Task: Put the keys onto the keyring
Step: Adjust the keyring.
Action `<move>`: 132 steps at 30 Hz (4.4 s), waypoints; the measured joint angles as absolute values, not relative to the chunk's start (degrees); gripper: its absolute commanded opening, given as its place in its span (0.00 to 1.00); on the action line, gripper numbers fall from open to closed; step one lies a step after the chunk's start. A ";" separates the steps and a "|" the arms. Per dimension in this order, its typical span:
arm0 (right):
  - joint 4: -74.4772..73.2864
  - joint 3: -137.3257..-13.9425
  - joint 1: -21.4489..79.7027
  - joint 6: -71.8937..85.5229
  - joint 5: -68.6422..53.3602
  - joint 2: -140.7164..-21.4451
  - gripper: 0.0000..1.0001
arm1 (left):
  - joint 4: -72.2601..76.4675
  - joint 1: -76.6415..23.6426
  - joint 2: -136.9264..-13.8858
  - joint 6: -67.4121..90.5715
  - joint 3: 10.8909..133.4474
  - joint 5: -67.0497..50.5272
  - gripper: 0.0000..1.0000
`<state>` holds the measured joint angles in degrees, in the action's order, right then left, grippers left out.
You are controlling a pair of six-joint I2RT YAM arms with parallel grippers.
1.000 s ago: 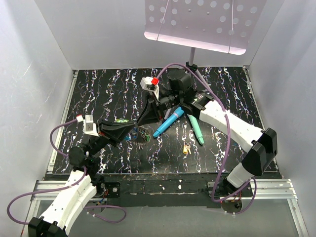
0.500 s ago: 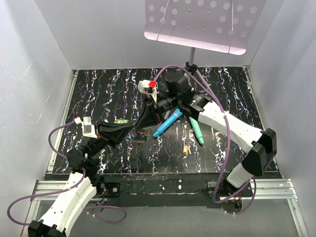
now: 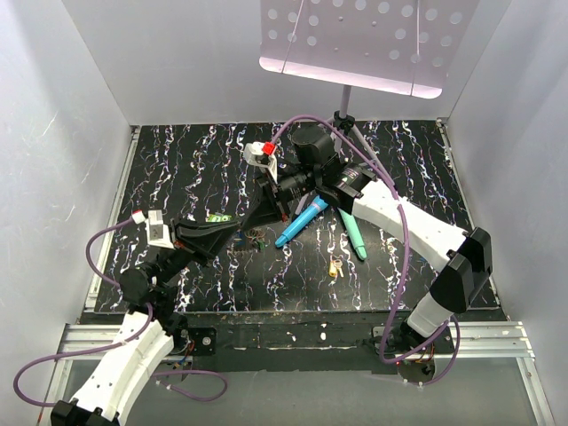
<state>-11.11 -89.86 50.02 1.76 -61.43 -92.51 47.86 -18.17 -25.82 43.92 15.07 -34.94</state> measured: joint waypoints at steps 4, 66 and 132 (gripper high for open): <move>-13.43 -90.19 50.02 1.45 -60.40 -92.51 0.01 | 44.66 -18.20 -25.21 43.83 15.62 -34.92 0.00; -65.43 -110.10 50.63 -26.26 -55.90 -106.45 0.01 | -24.40 -18.81 -43.48 39.92 44.69 -52.40 0.25; -62.11 -101.65 45.60 -40.88 -61.47 -101.73 0.64 | -41.39 -21.23 -43.40 21.19 50.92 -45.43 0.00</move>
